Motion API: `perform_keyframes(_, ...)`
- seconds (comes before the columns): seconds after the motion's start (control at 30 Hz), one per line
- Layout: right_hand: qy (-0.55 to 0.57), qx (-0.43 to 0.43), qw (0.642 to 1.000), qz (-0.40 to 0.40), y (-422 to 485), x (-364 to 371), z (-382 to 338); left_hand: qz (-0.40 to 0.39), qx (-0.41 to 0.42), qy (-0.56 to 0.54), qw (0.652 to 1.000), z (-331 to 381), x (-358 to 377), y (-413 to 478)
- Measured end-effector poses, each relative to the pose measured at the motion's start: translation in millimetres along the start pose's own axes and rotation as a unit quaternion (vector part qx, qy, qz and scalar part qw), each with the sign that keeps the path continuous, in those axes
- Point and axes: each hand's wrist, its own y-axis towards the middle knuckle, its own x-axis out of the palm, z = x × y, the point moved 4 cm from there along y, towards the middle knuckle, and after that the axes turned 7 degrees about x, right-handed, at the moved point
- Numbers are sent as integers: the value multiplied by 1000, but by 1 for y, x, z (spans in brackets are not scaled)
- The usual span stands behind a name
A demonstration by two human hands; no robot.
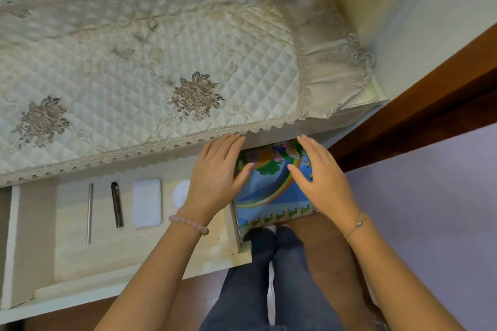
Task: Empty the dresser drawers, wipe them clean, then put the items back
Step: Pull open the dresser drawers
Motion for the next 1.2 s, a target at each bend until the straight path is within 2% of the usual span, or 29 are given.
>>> perform_keyframes(0.1, 95, 53, 994, -25, 14, 12, 19, 5, -1, 14, 1000, -6, 7, 15)
perform_keyframes(0.17, 243, 140, 959, -52, 24, 25, 34, 4, 4, 16, 1000, -9, 13, 27)
perform_keyframes(0.23, 419, 239, 873, -69, 35, 44, 53, -7, 13, 11, 1000, -12, 22, 40)
perform_keyframes(0.33, 624, 358, 688, -95, 52, 78, 80, -25, 27, 4, 999, -15, 37, 55)
perform_keyframes(0.4, 708, 405, 570, -92, 63, 97, 91, -30, 27, 0, 999, -18, 44, 60)
perform_keyframes(0.47, 750, 426, 500, -77, 75, 112, 96, -28, 29, -1, 999, -21, 48, 60)
perform_keyframes(0.67, 790, 428, 435, -58, 107, 135, 91, -22, 45, -7, 999, -26, 52, 58)
perform_keyframes(0.8, 804, 425, 414, -46, 110, 144, 90, -17, 44, -28, 999, -26, 49, 58)
perform_keyframes(1.0, 808, 428, 403, -47, 102, 146, 97, -17, 37, -37, 998, -23, 48, 57)
perform_keyframes(1.2, 804, 446, 391, -44, 56, 146, 108, -17, 28, -30, 999, -15, 48, 50)
